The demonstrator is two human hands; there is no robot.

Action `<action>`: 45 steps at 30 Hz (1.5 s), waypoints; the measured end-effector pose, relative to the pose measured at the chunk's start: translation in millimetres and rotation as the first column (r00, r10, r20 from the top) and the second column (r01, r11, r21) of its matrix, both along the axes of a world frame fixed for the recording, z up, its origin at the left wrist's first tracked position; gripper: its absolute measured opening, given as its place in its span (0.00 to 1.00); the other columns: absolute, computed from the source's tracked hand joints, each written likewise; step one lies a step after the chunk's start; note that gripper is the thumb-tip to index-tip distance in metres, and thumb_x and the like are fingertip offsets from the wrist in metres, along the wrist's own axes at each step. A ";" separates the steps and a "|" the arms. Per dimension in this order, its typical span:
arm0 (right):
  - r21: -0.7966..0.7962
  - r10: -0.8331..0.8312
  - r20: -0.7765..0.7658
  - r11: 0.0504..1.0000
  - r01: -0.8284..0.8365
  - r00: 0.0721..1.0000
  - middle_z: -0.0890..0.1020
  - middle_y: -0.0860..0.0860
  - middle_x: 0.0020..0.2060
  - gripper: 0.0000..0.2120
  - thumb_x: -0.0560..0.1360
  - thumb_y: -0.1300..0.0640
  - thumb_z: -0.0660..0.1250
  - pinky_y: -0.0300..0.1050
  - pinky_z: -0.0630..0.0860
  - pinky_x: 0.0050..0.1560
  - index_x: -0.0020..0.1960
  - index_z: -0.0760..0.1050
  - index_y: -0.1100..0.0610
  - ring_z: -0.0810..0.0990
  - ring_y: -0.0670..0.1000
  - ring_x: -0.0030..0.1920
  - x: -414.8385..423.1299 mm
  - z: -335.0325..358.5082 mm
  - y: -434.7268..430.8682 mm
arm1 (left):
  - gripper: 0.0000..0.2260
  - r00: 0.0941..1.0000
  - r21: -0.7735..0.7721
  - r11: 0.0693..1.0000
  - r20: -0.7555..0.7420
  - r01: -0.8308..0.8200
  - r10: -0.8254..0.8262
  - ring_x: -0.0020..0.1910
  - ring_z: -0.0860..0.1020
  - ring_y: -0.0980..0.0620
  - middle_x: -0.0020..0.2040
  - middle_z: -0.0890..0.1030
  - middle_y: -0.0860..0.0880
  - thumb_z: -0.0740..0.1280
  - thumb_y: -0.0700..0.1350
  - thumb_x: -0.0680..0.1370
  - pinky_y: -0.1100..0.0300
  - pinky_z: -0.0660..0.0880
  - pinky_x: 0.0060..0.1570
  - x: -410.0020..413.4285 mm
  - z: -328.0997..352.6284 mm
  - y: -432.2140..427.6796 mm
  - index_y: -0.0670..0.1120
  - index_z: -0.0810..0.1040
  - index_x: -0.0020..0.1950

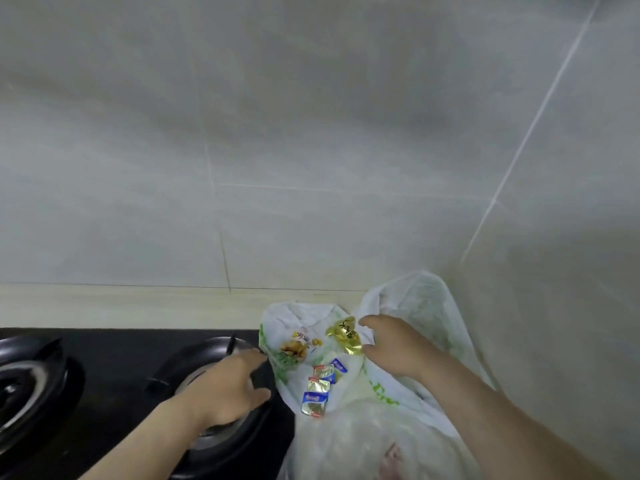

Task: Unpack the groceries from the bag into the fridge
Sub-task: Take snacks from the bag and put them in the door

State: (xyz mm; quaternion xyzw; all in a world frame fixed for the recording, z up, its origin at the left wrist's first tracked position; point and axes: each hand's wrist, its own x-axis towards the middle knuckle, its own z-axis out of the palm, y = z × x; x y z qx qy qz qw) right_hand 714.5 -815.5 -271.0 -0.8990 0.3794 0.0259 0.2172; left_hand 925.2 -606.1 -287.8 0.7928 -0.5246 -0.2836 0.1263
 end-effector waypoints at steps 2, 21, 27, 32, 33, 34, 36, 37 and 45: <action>0.023 -0.004 -0.006 1.000 0.004 1.000 0.77 0.48 0.64 0.24 0.77 0.48 0.65 0.41 0.72 0.58 0.72 0.68 0.47 0.75 0.50 0.63 2.0 -13.8 -14.4 | 0.29 0.997 0.008 0.999 0.058 0.040 -0.041 0.73 0.65 0.55 0.75 0.66 0.53 0.68 0.49 0.77 0.74 0.56 0.62 -3.7 -14.7 -12.6 0.51 0.62 0.77; 0.087 0.082 -0.073 0.993 -0.075 0.994 0.76 0.52 0.53 0.12 0.74 0.52 0.64 0.50 0.76 0.54 0.55 0.73 0.56 0.77 0.54 0.54 66.2 -120.1 -99.9 | 0.35 0.877 0.298 0.947 0.414 0.121 -0.242 0.79 0.48 0.49 0.81 0.51 0.47 0.57 0.62 0.78 0.48 0.39 0.76 2.0 -110.7 -98.2 0.48 0.52 0.80; 0.081 0.088 -0.106 0.994 -0.079 0.990 0.77 0.52 0.61 0.19 0.75 0.49 0.65 0.50 0.75 0.58 0.64 0.73 0.54 0.76 0.55 0.59 72.8 -138.9 -109.7 | 0.35 0.833 0.432 0.896 0.454 0.106 -0.318 0.79 0.51 0.47 0.79 0.57 0.46 0.59 0.65 0.76 0.37 0.37 0.74 4.9 -123.3 -105.1 0.49 0.59 0.78; 0.012 0.111 -0.163 0.994 -0.110 0.980 0.74 0.52 0.64 0.25 0.74 0.49 0.67 0.51 0.75 0.59 0.69 0.68 0.53 0.73 0.56 0.62 76.9 -149.2 -114.2 | 0.32 0.827 0.450 0.888 0.459 0.099 -0.325 0.79 0.52 0.46 0.78 0.59 0.46 0.60 0.63 0.76 0.36 0.37 0.74 4.0 -127.3 -108.5 0.48 0.63 0.76; 0.005 0.117 -0.178 0.993 -0.118 0.977 0.73 0.52 0.66 0.29 0.74 0.48 0.67 0.51 0.74 0.61 0.73 0.64 0.53 0.72 0.56 0.64 77.9 -150.6 -114.7 | 0.32 0.829 0.451 0.887 0.455 0.099 -0.324 0.79 0.52 0.46 0.78 0.60 0.46 0.61 0.63 0.76 0.36 0.37 0.74 4.3 -128.0 -108.7 0.48 0.63 0.75; 0.004 0.115 -0.190 0.993 -0.116 0.975 0.71 0.53 0.68 0.33 0.74 0.48 0.67 0.51 0.73 0.63 0.75 0.60 0.54 0.71 0.57 0.66 78.8 -151.3 -115.0 | 0.32 0.831 0.451 0.887 0.452 0.100 -0.324 0.79 0.52 0.46 0.78 0.60 0.46 0.61 0.63 0.76 0.37 0.37 0.74 4.8 -128.6 -108.6 0.48 0.63 0.75; 0.004 0.100 -0.211 0.995 -0.101 0.972 0.71 0.54 0.68 0.35 0.74 0.47 0.68 0.52 0.72 0.64 0.76 0.59 0.54 0.70 0.57 0.66 81.5 -152.8 -116.0 | 0.32 0.837 0.450 0.887 0.443 0.101 -0.320 0.79 0.51 0.47 0.78 0.59 0.46 0.62 0.62 0.76 0.37 0.37 0.74 6.6 -130.0 -108.7 0.49 0.63 0.75; 0.001 0.094 -0.219 0.995 -0.096 0.971 0.71 0.54 0.66 0.34 0.73 0.47 0.69 0.51 0.72 0.64 0.75 0.61 0.54 0.70 0.57 0.66 82.8 -153.5 -116.1 | 0.32 0.841 0.448 0.888 0.439 0.102 -0.318 0.79 0.51 0.47 0.79 0.59 0.46 0.62 0.63 0.76 0.37 0.37 0.74 7.2 -130.2 -108.6 0.49 0.63 0.75; -0.039 0.107 -0.173 0.993 -0.116 0.979 0.71 0.54 0.61 0.23 0.73 0.51 0.70 0.49 0.73 0.60 0.65 0.70 0.55 0.71 0.56 0.61 83.6 -157.6 -110.4 | 0.31 0.864 0.393 0.913 0.416 0.112 -0.285 0.79 0.50 0.48 0.80 0.56 0.47 0.59 0.61 0.78 0.39 0.37 0.74 7.7 -117.0 -103.7 0.49 0.60 0.77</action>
